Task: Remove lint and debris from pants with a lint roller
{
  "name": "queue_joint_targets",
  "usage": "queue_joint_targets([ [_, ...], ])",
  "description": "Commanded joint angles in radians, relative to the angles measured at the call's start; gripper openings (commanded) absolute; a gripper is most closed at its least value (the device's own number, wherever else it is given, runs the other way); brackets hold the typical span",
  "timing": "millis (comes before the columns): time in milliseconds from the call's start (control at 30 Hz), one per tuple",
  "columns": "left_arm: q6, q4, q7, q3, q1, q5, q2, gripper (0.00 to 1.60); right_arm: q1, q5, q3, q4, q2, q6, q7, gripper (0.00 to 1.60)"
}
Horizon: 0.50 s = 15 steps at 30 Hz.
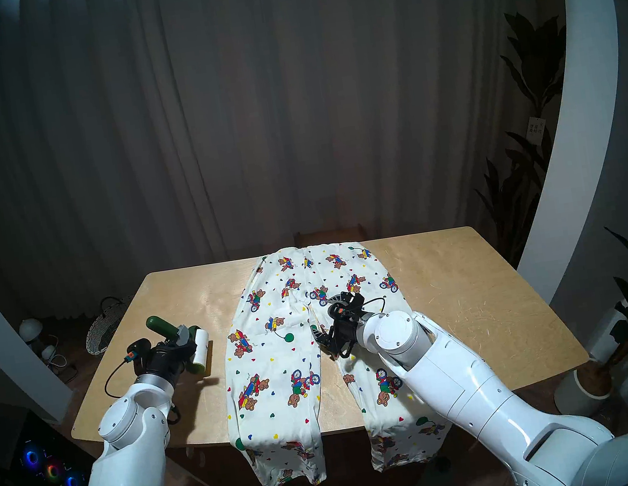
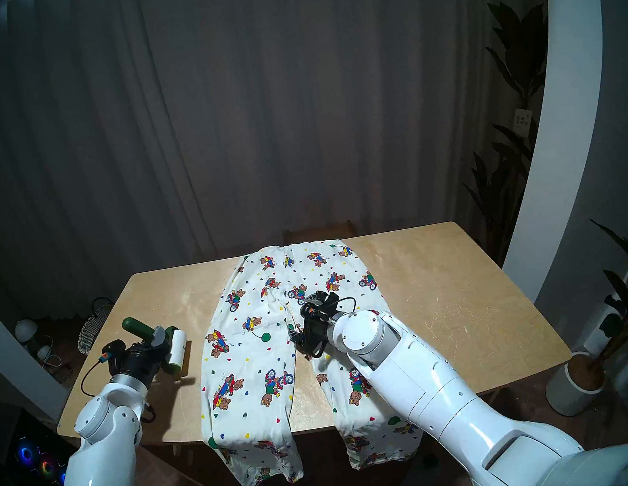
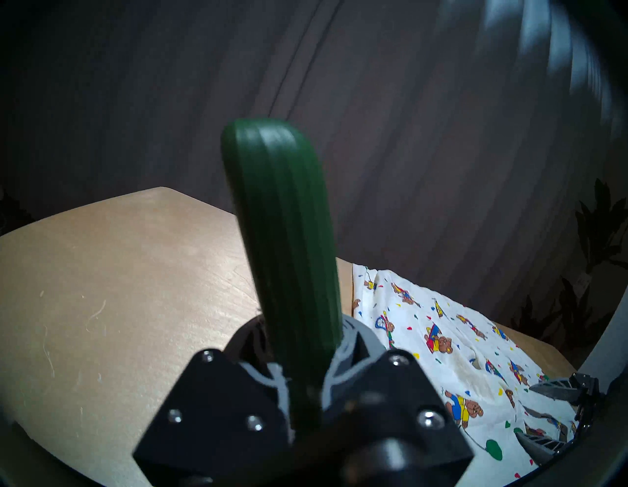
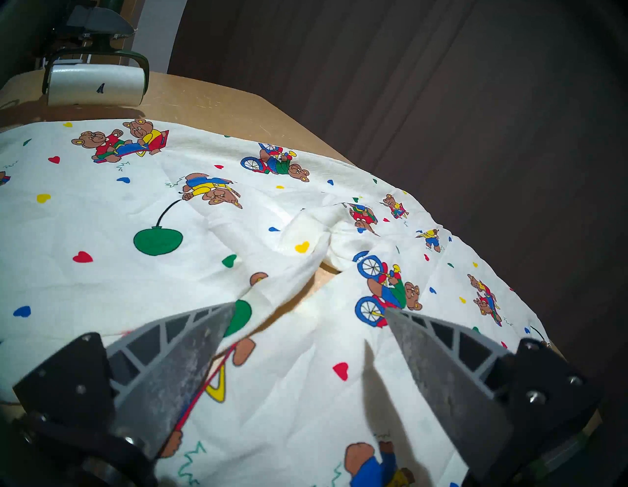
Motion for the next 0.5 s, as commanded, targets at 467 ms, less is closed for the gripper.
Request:
queue_joint_targets([
  [467, 0.289, 0.195, -0.118, -0.202, -0.228, -0.474, 0.002, 0.0, -0.073, 0.099, 0.064, -0.135, 0.009, -0.091, -0.029, 1.6],
])
